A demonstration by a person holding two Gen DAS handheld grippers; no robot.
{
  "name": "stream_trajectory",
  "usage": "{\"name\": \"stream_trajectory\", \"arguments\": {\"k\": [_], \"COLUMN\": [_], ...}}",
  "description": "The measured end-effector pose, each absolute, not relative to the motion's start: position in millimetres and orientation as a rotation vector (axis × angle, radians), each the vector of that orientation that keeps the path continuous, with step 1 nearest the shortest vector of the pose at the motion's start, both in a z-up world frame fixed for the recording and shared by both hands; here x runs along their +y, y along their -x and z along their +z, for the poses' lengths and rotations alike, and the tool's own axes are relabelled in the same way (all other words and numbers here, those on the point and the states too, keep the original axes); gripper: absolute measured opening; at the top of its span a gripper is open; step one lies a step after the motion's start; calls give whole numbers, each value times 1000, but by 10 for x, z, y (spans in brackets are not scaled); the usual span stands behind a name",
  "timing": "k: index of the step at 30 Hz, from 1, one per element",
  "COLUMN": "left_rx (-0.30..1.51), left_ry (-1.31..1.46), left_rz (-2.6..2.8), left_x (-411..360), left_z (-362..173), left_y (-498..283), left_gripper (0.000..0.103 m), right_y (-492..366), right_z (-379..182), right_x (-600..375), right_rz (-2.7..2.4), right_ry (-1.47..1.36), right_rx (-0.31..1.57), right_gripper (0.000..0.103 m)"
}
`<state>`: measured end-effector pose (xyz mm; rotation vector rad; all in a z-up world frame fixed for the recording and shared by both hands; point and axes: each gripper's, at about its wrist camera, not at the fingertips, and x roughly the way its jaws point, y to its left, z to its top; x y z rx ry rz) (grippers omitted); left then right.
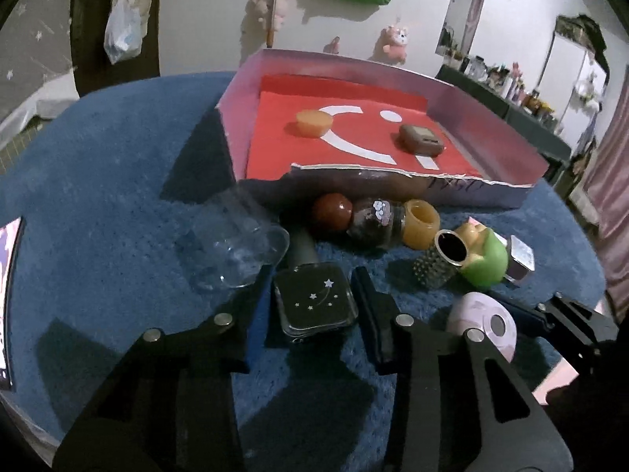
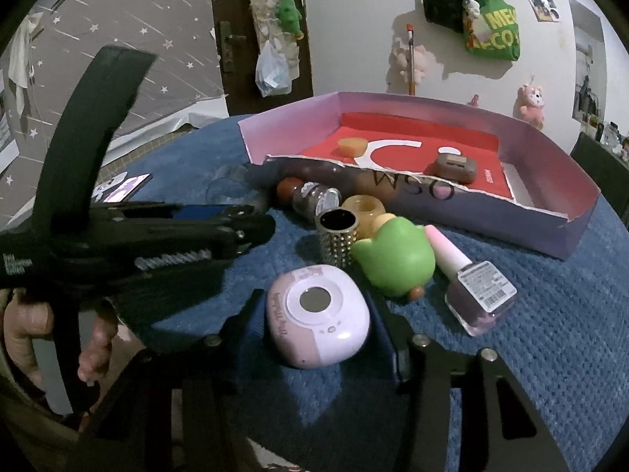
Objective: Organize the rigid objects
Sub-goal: 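Grasp the black star-print bottle with the left tool while the right tool grasps the pink round case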
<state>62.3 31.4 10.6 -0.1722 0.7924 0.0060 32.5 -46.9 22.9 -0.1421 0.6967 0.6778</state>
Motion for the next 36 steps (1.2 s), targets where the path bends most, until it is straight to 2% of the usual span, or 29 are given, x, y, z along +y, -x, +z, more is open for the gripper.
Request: {"name": "stream_trajectory", "arguments": {"k": [11, 36], "left_rx": [792, 651], "left_ry": [212, 155], "left_rz": [-22, -144], "left_x": [353, 64], "left_z": [156, 578], "left_y": [-418, -355], "left_gripper": [37, 37], "right_y": [-219, -399], "right_z": [448, 688], "right_x": [-586, -806], "right_rz": [726, 709], "right_ry": [79, -9], "right_rx": [659, 645], "right_gripper": [53, 53]}}
